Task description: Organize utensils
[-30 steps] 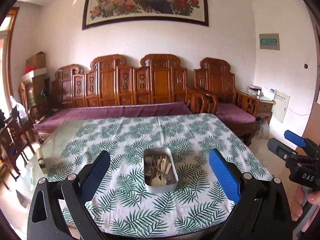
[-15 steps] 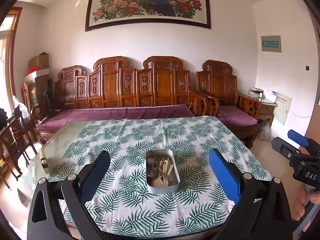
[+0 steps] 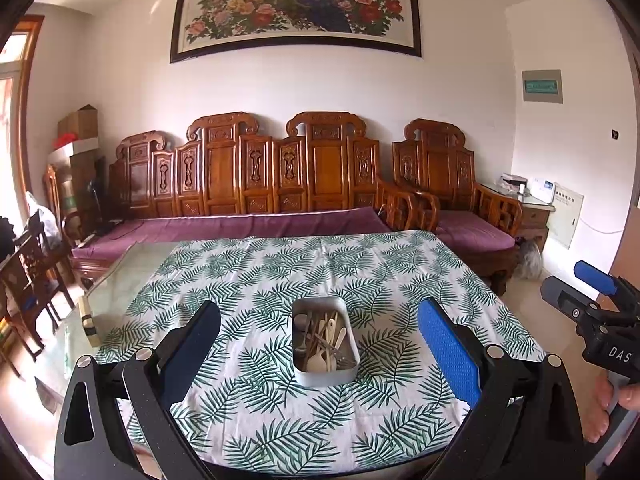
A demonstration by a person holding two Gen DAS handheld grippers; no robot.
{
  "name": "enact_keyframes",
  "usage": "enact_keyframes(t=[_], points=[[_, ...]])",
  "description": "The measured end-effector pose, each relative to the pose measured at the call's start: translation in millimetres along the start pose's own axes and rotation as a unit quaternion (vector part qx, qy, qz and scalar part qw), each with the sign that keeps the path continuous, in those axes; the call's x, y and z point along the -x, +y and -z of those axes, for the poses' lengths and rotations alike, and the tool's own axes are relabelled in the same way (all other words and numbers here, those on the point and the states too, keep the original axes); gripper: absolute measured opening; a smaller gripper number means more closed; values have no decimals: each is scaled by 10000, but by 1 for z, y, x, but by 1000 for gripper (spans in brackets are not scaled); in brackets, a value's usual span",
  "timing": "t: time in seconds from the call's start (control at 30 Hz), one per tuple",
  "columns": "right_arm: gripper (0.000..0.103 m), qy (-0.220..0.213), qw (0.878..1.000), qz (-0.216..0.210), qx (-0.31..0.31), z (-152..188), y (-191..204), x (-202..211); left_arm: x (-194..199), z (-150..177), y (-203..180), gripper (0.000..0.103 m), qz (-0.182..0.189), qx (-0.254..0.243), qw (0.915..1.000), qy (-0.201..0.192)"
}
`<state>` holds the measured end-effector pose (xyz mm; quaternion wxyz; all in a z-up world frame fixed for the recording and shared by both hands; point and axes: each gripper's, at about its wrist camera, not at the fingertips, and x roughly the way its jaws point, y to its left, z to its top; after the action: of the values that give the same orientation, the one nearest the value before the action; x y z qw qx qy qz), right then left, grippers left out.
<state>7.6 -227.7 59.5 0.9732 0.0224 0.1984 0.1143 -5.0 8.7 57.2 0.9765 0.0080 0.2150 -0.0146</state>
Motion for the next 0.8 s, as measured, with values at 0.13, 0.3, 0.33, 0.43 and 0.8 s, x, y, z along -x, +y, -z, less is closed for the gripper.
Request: enact_keyframes(t=[0.13, 0.3, 0.33, 0.43, 0.8], points=[[100, 7, 10000, -2, -1, 1, 0, -1, 0, 0, 0, 95, 4, 5, 10000, -2], [100, 20, 10000, -1, -9, 3, 0, -2, 0, 0, -1, 95, -3, -1, 10000, 2], [100, 25, 10000, 0, -12, 4, 0, -2, 0, 0, -1, 95, -2, -2, 10000, 2], [100, 27, 10000, -1, -3, 6, 0, -3, 0, 0, -1, 95, 3, -2, 10000, -7], [100, 37, 10000, -1, -7, 7, -1, -4, -2, 3, -2, 95, -11, -1, 10000, 11]])
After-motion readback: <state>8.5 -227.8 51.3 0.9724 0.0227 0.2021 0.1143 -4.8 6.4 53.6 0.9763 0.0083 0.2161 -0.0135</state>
